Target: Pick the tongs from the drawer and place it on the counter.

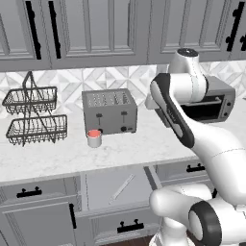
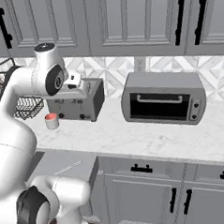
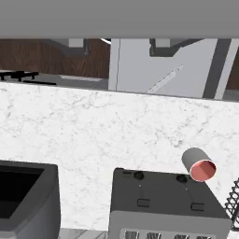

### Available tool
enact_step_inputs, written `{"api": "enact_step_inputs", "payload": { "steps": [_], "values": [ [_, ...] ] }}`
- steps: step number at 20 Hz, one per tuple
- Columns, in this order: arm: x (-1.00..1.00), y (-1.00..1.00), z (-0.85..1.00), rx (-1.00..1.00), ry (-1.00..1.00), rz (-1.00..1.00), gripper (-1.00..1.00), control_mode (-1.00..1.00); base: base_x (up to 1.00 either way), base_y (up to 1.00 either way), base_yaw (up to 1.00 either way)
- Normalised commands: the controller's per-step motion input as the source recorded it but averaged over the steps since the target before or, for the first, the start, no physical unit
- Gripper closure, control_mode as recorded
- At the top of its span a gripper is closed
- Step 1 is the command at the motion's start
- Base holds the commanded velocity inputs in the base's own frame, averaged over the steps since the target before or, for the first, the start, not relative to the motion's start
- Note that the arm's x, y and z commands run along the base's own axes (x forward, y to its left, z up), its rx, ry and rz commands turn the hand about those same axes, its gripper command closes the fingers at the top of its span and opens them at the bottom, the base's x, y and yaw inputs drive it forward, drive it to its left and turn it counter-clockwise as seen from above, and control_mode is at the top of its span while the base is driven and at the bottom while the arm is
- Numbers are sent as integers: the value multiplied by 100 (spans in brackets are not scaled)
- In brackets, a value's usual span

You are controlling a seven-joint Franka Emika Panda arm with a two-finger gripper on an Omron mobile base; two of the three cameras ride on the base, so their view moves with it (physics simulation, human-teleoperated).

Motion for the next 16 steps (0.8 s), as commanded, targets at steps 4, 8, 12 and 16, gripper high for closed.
{"api": "enact_step_inputs", "payload": {
  "steps": [4, 8, 12, 16],
  "values": [
    [-51, 0, 0, 0, -8, 4, -100, -100, 0, 0, 0],
    [-85, -14, 0, 0, -5, 5, -100, -100, 0, 0, 0],
    [-12, -11, 0, 0, 0, 1, -100, 100, 0, -59, 14],
    [0, 0, 0, 0, 0, 0, -100, 100, 9, -99, 27]
  ]
}}
